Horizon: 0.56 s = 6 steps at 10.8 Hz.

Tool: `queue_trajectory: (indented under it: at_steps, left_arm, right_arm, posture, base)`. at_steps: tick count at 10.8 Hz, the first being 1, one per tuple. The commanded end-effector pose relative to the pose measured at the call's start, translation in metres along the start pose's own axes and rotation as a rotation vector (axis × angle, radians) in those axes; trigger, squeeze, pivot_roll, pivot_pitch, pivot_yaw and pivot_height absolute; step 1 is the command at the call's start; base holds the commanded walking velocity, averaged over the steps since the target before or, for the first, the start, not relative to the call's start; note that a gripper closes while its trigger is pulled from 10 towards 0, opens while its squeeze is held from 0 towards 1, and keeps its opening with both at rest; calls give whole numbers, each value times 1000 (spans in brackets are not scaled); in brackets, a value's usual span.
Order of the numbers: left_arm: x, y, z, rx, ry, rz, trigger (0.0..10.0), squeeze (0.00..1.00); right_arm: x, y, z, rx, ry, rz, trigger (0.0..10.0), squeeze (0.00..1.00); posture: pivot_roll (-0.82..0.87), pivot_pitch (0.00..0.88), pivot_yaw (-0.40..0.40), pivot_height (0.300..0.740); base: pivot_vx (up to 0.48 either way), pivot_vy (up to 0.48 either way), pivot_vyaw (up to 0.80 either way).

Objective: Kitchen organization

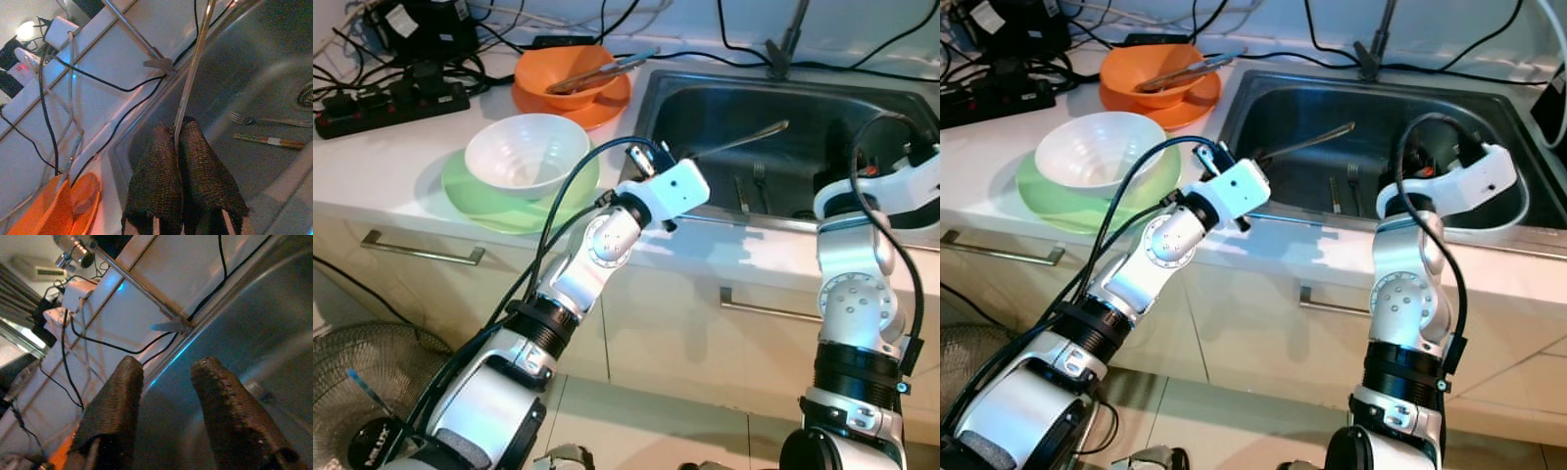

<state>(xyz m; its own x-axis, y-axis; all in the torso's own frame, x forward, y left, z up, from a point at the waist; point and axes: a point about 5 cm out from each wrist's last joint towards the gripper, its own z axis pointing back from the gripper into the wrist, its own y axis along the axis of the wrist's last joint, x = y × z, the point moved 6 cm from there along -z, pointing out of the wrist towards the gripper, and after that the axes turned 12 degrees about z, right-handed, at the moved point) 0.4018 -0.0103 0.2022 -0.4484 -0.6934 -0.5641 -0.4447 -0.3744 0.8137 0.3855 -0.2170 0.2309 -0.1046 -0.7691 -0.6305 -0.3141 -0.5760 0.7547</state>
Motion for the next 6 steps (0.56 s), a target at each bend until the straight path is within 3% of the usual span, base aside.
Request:
queue_trajectory:
  at_steps: [1,2,6]
  left_arm:
    - [3,-3,0,-16,-12,-13,10000,0]
    - [4,-4,0,-20,-18,-13,10000,0]
    - [6,-3,0,-15,-22,-15,10000,0]
  right_arm:
    - [-13,14,0,38,48,-52,10000,961]
    - [-28,16,2,39,115,-54,10000,0]
    - [-51,-9,10,-57,202,-111,10000,0]
  posture:
    - [30,74,33,740]
    - [29,74,33,740]
    - [38,70,28,740]
  base:
    - [0,0,0]
    - [0,0,0]
    - [0,0,0]
